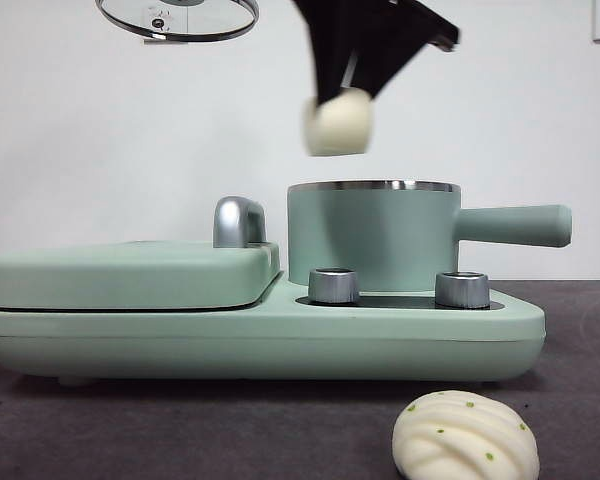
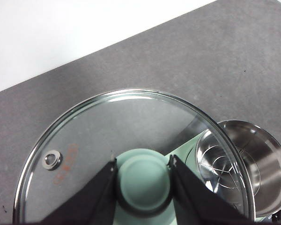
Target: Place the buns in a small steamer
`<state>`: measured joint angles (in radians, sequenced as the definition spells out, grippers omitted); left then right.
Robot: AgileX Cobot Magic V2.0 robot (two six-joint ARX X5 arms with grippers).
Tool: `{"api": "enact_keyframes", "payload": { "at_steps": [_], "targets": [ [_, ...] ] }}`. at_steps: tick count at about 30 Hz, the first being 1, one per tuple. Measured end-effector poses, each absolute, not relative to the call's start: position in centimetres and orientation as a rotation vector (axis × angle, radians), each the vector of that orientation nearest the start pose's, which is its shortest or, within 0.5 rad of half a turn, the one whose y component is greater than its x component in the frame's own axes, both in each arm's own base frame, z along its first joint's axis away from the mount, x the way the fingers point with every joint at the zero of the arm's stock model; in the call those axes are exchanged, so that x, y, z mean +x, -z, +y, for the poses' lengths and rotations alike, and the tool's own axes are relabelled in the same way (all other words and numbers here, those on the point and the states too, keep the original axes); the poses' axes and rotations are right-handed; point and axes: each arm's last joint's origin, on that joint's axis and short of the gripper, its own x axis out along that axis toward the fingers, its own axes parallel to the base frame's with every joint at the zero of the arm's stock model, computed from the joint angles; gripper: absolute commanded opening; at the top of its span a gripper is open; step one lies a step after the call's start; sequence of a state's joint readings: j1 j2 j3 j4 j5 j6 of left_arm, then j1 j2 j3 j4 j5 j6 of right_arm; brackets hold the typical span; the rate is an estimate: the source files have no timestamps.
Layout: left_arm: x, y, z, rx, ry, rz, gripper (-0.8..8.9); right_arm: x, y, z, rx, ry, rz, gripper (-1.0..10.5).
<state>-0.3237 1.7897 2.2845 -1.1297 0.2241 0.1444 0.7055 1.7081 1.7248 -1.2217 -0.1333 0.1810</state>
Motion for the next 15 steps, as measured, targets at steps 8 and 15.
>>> {"api": "enact_keyframes", "payload": {
  "at_steps": [8, 15],
  "targets": [
    [32.2, -47.3, -11.5, 0.168, 0.575, 0.603, 0.19, 29.6, -33.5, 19.7, -0.140, -0.569, 1.227, 0.8],
    [32.2, -47.3, -11.5, 0.168, 0.575, 0.603, 0.19, 33.5, -33.1, 19.8, -0.117, -0.556, 1.217, 0.8]
  ]
}}
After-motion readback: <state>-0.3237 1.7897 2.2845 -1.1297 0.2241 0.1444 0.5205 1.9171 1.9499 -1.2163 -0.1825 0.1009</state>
